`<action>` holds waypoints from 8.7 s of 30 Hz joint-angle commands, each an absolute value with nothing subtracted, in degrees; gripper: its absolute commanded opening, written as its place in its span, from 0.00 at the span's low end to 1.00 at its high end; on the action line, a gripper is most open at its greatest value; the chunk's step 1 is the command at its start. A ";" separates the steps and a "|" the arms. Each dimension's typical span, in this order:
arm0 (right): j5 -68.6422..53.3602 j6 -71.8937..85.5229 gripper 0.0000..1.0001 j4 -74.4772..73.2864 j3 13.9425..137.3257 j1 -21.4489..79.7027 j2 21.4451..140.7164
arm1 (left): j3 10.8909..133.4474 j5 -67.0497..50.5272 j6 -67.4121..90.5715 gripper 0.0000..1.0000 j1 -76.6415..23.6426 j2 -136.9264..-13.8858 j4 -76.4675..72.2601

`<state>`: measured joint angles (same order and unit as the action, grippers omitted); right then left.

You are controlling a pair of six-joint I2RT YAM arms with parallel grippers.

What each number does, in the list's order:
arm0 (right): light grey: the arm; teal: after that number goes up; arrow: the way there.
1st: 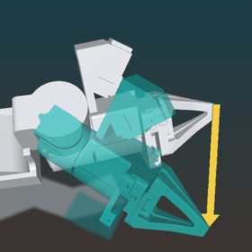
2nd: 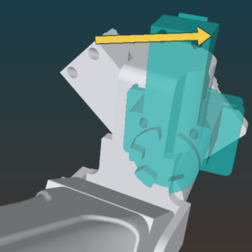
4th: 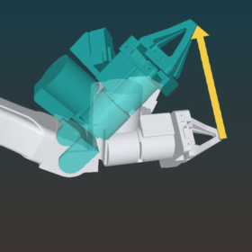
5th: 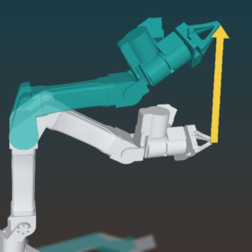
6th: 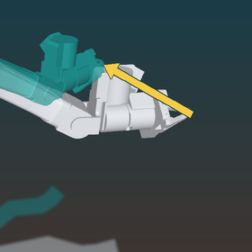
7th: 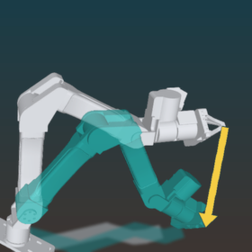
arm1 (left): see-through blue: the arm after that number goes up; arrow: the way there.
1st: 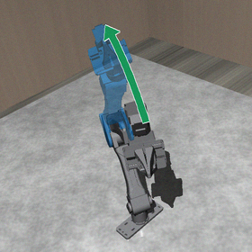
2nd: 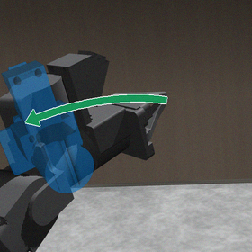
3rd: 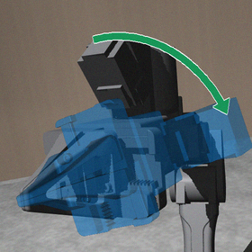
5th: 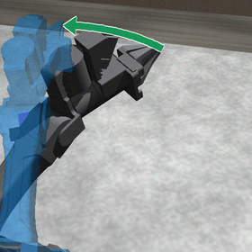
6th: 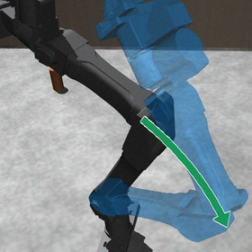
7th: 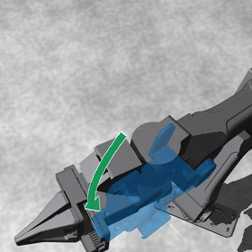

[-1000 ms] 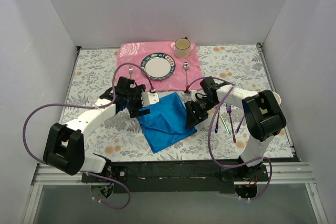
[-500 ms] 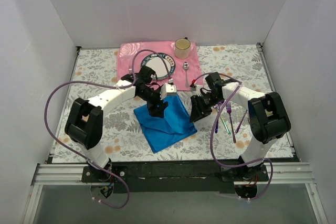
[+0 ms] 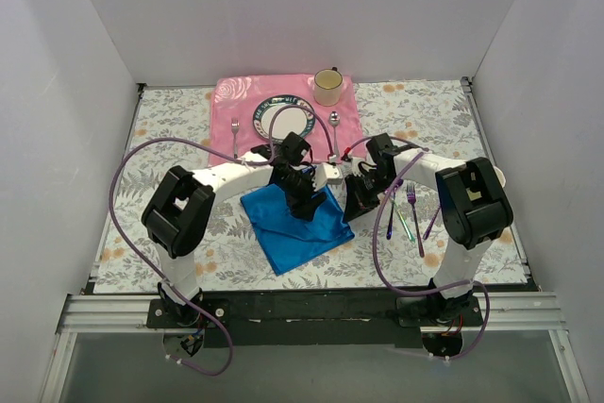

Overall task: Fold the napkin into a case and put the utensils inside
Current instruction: Smooth out the square-folded napkin at the center of the board.

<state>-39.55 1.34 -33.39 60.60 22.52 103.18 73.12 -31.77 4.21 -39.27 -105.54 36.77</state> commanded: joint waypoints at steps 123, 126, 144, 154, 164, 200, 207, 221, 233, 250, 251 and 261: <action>-39.64 0.18 0.61 -39.73 66.18 21.89 100.64 | 52.91 -6.68 22.85 0.00 -63.63 -83.85 24.34; -39.81 0.18 0.59 -39.90 66.45 21.71 100.20 | 53.08 -7.38 23.03 0.00 -63.63 -84.11 24.70; -38.41 0.18 0.50 -39.29 64.25 21.71 101.86 | 54.58 -9.84 25.05 0.00 -63.98 -90.00 23.99; -37.18 -1.67 0.50 -39.02 63.81 21.80 104.06 | 51.59 -6.60 24.08 0.36 -64.95 -89.82 22.15; -36.91 -1.93 0.48 -38.41 62.14 21.80 105.03 | 49.14 -0.79 21.10 0.31 -67.24 -92.11 22.06; -52.82 1.74 0.85 -28.58 75.15 22.85 98.52 | 59.07 -41.64 34.86 0.98 -34.91 -69.35 29.81; -54.14 13.35 0.89 -16.88 72.35 28.12 101.95 | 52.39 -58.52 61.33 0.98 -15.93 -76.54 9.36; -56.34 12.57 0.89 -14.06 59.86 29.36 108.10 | 49.22 -60.47 73.74 0.91 -10.73 -99.48 -2.29; -56.25 4.93 0.89 -23.18 58.62 29.09 110.66 | 50.71 -58.54 73.57 0.89 -7.38 -108.63 4.39; -67.15 13.90 0.92 -12.55 51.42 38.50 98.78 | 50.71 -58.62 72.60 0.88 -7.38 -107.93 4.75; -67.15 12.76 0.92 -13.44 51.15 38.41 100.36 | 50.71 -58.54 72.60 0.88 -7.38 -108.02 5.01; -71.19 11.52 0.92 -13.09 47.90 35.86 109.24 | 50.89 -58.45 72.68 0.88 -7.03 -108.98 5.80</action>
